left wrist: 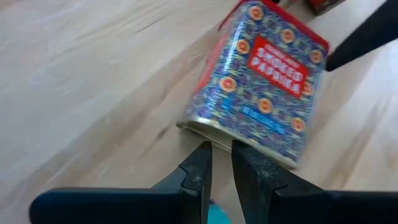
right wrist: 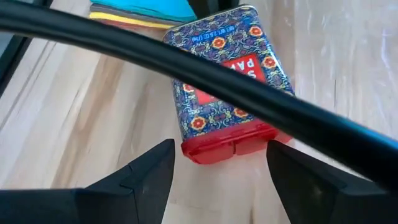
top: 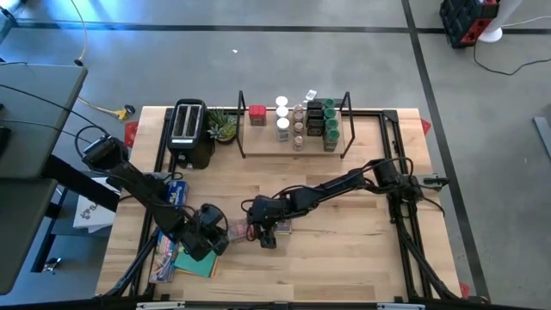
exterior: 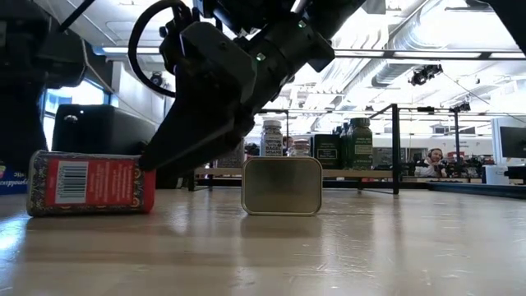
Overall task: Shelf spices
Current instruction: Put the left red seasoning can on the shelf aligned with the other red seasoning can
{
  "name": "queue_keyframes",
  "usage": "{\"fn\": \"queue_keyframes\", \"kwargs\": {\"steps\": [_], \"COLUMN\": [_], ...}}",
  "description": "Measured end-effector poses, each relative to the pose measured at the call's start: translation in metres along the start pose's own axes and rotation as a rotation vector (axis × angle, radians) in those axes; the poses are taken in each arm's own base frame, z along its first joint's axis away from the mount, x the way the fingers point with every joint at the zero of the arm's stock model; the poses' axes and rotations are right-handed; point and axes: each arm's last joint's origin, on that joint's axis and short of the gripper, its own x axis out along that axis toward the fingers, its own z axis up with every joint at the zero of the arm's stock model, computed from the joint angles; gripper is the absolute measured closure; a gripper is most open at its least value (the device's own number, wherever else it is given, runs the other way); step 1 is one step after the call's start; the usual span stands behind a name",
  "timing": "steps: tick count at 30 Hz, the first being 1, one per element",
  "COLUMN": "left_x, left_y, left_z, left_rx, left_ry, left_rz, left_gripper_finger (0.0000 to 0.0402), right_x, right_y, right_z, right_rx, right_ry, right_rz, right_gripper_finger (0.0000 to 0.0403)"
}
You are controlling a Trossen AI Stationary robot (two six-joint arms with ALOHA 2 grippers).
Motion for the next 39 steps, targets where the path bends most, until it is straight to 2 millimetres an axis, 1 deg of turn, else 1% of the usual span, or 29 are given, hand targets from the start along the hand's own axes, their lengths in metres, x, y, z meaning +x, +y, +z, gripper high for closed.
{"fn": "queue_keyframes", "kwargs": {"steps": [4,7,12,14,17,19,21,23,26,29,33,35,39], "left_x": [0.008,0.014,0.028,0.036,0.046,0.05,0.051,0.048,0.041,0.031,0.015,0.007,-0.002], "left_y": [0.004,0.004,0.003,0.002,0.0,0.0,0.001,0.002,0.005,0.008,0.01,0.01,0.01], "left_z": [-0.003,-0.004,-0.005,-0.005,-0.003,-0.002,-0.003,-0.005,-0.01,-0.015,-0.022,-0.025,-0.027], "left_rx": [-0.012,-0.018,-0.015,-0.017,-0.024,-0.024,-0.012,-0.009,-0.004,-0.007,-0.022,-0.035,-0.031], "left_ry": [-0.033,-0.055,-0.087,-0.108,-0.145,-0.162,-0.166,-0.161,-0.147,-0.124,-0.092,-0.092,-0.142], "left_rz": [-0.02,-0.021,-0.013,-0.014,-0.02,-0.019,-0.009,0.0,0.019,0.029,0.013,-0.002,-0.034], "left_gripper_finger": [0.0344,0.0344,0.0344,0.0344,0.0344,0.0344,0.0344,0.0344,0.0344,0.0344,0.0344,0.0344,0.0344], "right_x": [0.0,-0.005,-0.025,-0.032,-0.037,-0.036,-0.036,-0.035,-0.035,-0.034,-0.035,-0.039,-0.056], "right_y": [0.0,0.001,0.006,0.01,0.022,0.03,0.036,0.039,0.039,0.037,0.036,0.037,0.036], "right_z": [0.001,0.004,0.02,0.029,0.04,0.039,0.037,0.036,0.034,0.034,0.034,0.036,0.047], "right_rx": [-0.001,0.002,0.006,-0.008,-0.064,-0.097,-0.115,-0.127,-0.145,-0.146,-0.166,-0.193,-0.209], "right_ry": [-0.009,-0.014,-0.055,-0.088,-0.128,-0.121,-0.113,-0.105,-0.097,-0.098,-0.102,-0.104,-0.144], "right_rz": [-0.002,-0.01,-0.018,-0.012,0.02,0.035,0.045,0.034,-0.041,-0.107,-0.122,-0.127,-0.148], "right_gripper_finger": [0.0155,0.0155,0.0155,0.0155,0.0155,0.0155,0.0155,0.0155,0.0155,0.0155,0.0155,0.0155,0.0155]}}
